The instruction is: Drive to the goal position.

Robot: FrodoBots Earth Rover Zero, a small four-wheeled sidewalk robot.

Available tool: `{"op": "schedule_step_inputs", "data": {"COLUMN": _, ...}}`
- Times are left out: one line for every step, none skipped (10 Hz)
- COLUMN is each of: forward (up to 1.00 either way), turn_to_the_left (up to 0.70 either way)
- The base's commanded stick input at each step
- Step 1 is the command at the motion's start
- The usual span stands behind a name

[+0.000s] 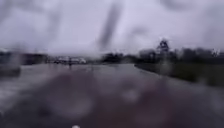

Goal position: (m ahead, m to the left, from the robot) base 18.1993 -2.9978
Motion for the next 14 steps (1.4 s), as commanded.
{"op": "schedule_step_inputs", "data": {"forward": 0.70, "turn_to_the_left": 0.00}}
{"op": "schedule_step_inputs", "data": {"forward": 0.70, "turn_to_the_left": 0.00}}
{"op": "schedule_step_inputs", "data": {"forward": 0.70, "turn_to_the_left": 0.00}}
{"op": "schedule_step_inputs", "data": {"forward": 0.70, "turn_to_the_left": 0.00}}
{"op": "schedule_step_inputs", "data": {"forward": 0.70, "turn_to_the_left": 0.00}}
{"op": "schedule_step_inputs", "data": {"forward": 0.70, "turn_to_the_left": 0.00}}
{"op": "schedule_step_inputs", "data": {"forward": 0.70, "turn_to_the_left": 0.00}}
{"op": "schedule_step_inputs", "data": {"forward": 0.70, "turn_to_the_left": 0.00}}
{"op": "schedule_step_inputs", "data": {"forward": 0.70, "turn_to_the_left": 0.00}}
{"op": "schedule_step_inputs", "data": {"forward": 0.70, "turn_to_the_left": 0.00}}
{"op": "schedule_step_inputs", "data": {"forward": 0.70, "turn_to_the_left": 0.00}}
{"op": "schedule_step_inputs", "data": {"forward": 0.70, "turn_to_the_left": 0.00}}
{"op": "schedule_step_inputs", "data": {"forward": 0.70, "turn_to_the_left": 0.00}}
{"op": "schedule_step_inputs", "data": {"forward": 0.70, "turn_to_the_left": 0.00}}
